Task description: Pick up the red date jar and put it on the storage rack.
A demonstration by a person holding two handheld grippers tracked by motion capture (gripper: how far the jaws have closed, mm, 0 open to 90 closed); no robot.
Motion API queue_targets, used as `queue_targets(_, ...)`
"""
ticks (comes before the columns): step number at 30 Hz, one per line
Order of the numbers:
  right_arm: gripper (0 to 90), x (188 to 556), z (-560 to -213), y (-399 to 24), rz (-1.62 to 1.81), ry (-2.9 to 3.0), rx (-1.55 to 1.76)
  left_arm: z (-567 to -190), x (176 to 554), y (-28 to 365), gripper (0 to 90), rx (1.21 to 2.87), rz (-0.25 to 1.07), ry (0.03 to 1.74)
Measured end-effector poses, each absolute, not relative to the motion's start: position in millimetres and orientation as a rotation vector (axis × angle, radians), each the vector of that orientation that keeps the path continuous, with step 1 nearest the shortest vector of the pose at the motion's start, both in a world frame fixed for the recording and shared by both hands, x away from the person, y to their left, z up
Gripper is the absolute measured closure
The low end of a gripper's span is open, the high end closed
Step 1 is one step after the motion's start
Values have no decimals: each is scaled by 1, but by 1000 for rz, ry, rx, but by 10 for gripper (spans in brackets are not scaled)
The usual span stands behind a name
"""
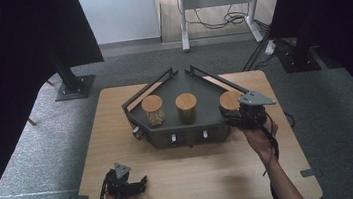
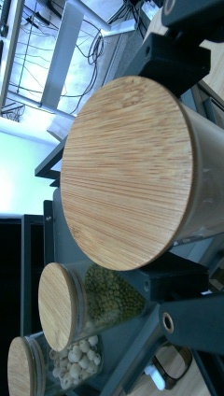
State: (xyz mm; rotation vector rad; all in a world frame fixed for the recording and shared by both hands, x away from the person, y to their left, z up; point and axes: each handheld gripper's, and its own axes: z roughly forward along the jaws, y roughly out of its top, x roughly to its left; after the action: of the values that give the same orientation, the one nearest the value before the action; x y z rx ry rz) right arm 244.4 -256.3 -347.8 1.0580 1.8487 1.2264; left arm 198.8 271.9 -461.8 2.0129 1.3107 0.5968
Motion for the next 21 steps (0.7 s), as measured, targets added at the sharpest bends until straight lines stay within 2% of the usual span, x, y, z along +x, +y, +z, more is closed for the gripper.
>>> queue_targets(21, 246, 268, -350, -244, 1240, 1850, 1057, -462, 199, 272, 42, 2014, 596, 1310)
